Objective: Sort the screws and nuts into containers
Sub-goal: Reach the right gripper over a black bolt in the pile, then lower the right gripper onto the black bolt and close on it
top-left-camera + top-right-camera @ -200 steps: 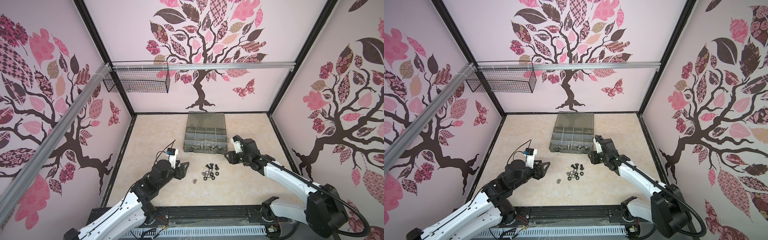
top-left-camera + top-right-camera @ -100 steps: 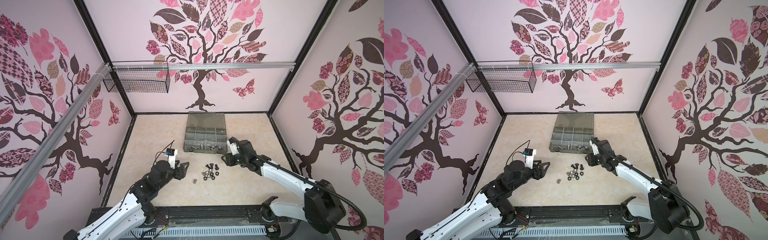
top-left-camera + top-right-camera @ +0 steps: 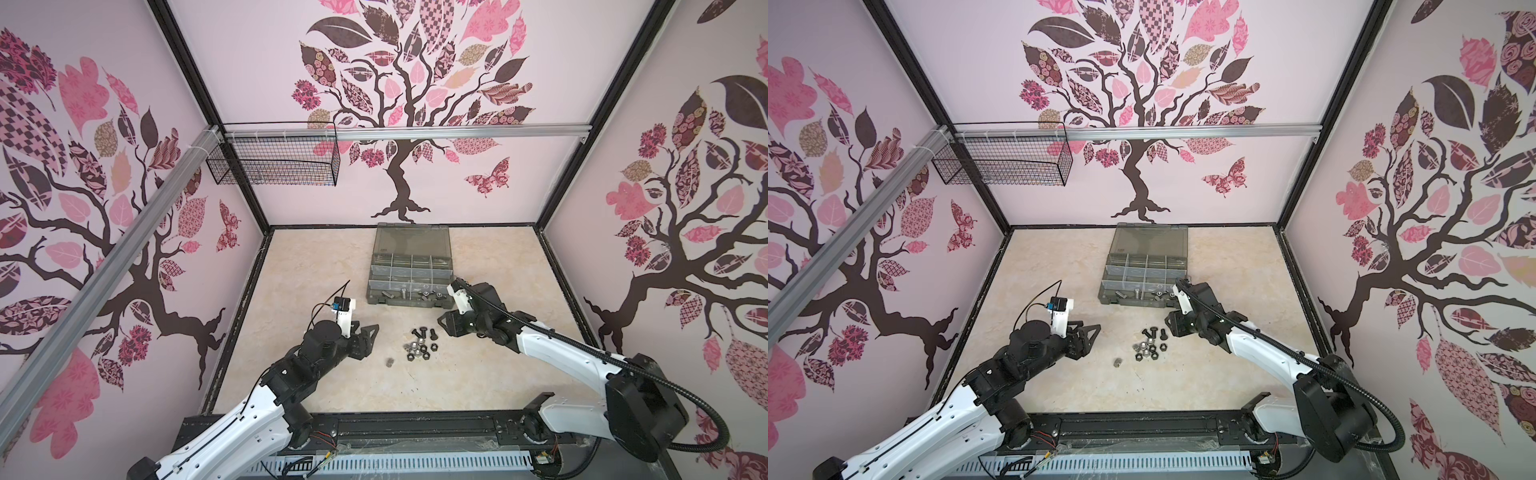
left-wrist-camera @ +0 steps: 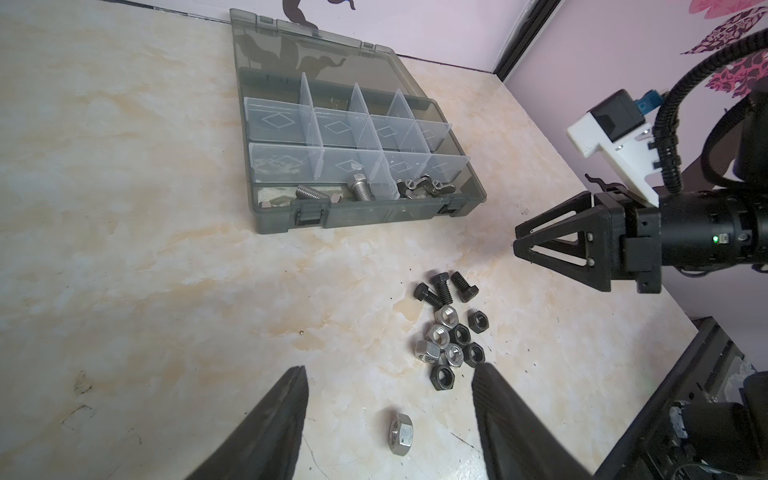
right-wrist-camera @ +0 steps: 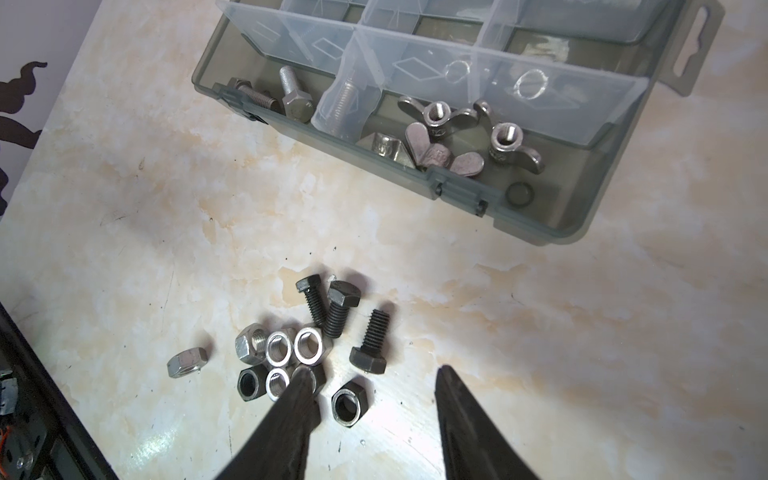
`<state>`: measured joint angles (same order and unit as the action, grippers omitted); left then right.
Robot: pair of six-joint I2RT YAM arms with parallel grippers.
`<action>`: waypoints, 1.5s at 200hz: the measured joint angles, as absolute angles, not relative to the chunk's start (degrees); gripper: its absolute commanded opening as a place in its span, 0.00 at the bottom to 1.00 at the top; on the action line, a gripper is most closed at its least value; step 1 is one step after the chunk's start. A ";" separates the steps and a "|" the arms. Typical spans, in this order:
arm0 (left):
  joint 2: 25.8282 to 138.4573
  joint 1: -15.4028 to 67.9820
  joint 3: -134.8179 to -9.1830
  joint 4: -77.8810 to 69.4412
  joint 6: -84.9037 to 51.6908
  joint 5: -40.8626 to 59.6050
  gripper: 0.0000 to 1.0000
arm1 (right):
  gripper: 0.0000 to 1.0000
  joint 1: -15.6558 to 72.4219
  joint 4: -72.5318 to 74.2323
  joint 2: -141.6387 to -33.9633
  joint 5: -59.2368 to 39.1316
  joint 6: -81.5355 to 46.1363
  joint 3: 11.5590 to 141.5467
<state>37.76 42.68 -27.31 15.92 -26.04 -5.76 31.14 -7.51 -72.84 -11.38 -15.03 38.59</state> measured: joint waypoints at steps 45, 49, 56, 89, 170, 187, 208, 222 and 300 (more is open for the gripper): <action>38.04 42.68 -27.29 15.59 -27.35 -6.00 0.66 | 0.51 33.17 -8.45 -73.14 -11.33 -15.29 38.61; 38.20 42.68 -27.29 15.59 -27.49 -6.07 0.66 | 0.51 33.32 -8.47 -73.17 -11.29 -15.29 38.61; 38.46 42.68 -27.29 15.59 -27.73 -6.20 0.66 | 0.51 33.47 -8.49 -73.21 -11.22 -15.35 38.61; 39.70 42.68 -27.29 16.38 -29.23 -7.42 0.66 | 0.51 34.83 -9.04 -75.18 -10.41 -15.35 38.98; 40.01 42.68 -27.31 20.18 -30.79 -8.05 0.65 | 0.51 37.82 -13.02 -84.86 -6.76 -12.78 44.82; 39.38 42.68 -27.31 20.78 -31.05 -8.14 0.65 | 0.51 37.91 -14.79 -87.22 -5.56 -11.86 47.07; 38.41 42.68 -27.31 21.10 -31.14 -8.25 0.65 | 0.51 38.04 -16.73 -89.23 -4.05 -11.03 49.04; 38.04 42.68 -27.31 21.15 -31.14 -8.38 0.65 | 0.51 38.20 -18.46 -90.43 -3.16 -10.44 50.30; 39.24 42.68 -27.31 21.15 -30.41 -8.32 0.65 | 0.45 38.46 -25.23 -95.83 0.21 -9.08 56.18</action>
